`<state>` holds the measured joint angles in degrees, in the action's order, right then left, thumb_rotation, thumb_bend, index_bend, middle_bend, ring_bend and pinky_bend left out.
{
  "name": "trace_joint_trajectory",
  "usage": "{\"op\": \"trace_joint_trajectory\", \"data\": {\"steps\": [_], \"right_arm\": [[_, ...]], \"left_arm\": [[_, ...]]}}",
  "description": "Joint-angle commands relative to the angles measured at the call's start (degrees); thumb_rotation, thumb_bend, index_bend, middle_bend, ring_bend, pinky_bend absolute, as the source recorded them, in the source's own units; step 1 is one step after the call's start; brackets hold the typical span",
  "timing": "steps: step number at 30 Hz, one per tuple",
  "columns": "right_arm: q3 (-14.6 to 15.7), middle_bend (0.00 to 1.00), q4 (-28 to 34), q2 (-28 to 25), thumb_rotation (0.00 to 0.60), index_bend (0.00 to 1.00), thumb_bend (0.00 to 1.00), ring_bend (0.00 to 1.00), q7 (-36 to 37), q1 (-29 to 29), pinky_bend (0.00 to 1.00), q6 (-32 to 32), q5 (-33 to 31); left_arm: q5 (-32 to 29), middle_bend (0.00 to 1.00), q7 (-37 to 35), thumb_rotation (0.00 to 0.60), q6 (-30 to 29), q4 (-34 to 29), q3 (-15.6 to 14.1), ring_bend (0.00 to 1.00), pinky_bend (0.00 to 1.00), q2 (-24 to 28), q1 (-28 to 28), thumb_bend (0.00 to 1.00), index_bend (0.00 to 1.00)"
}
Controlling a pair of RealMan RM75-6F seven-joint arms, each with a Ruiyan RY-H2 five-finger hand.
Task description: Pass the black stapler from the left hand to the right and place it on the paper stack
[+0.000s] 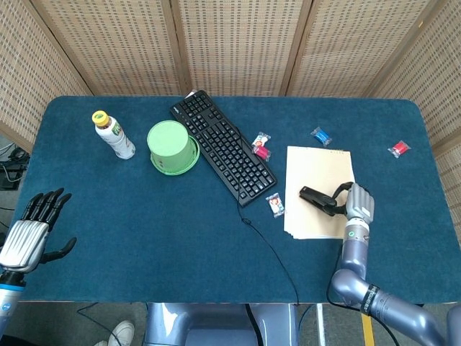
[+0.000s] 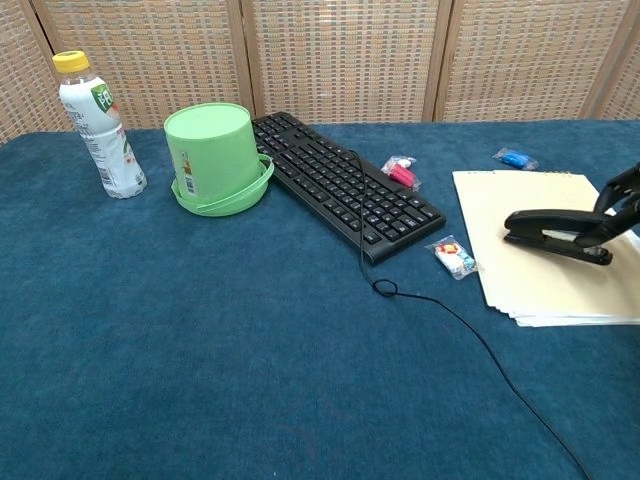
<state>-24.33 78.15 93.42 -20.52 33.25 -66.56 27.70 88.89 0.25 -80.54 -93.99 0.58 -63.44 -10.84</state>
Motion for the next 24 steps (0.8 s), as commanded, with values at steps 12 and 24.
{"op": "trace_joint_trajectory", "data": {"steps": [12, 24], "right_arm": [[2.25, 0.00, 0.81, -1.44, 0.600, 0.30, 0.15, 0.00, -0.51, -1.52, 0.00, -0.47, 3.04], [6.00, 0.00, 14.76, -12.29, 0.600, 0.13, 0.11, 0.00, 6.71, -9.51, 0.00, -7.32, 17.08]], "left_arm": [[-0.12, 0.00, -0.17, 0.600, -0.08, 0.01, 0.13, 0.00, 0.00, 0.06, 0.07, 0.34, 0.00], [-2.13, 0.00, 0.10, 0.600, -0.30, 0.18, 0.98, 0.00, 0.00, 0.09, 0.44, 0.34, 0.00]]}}
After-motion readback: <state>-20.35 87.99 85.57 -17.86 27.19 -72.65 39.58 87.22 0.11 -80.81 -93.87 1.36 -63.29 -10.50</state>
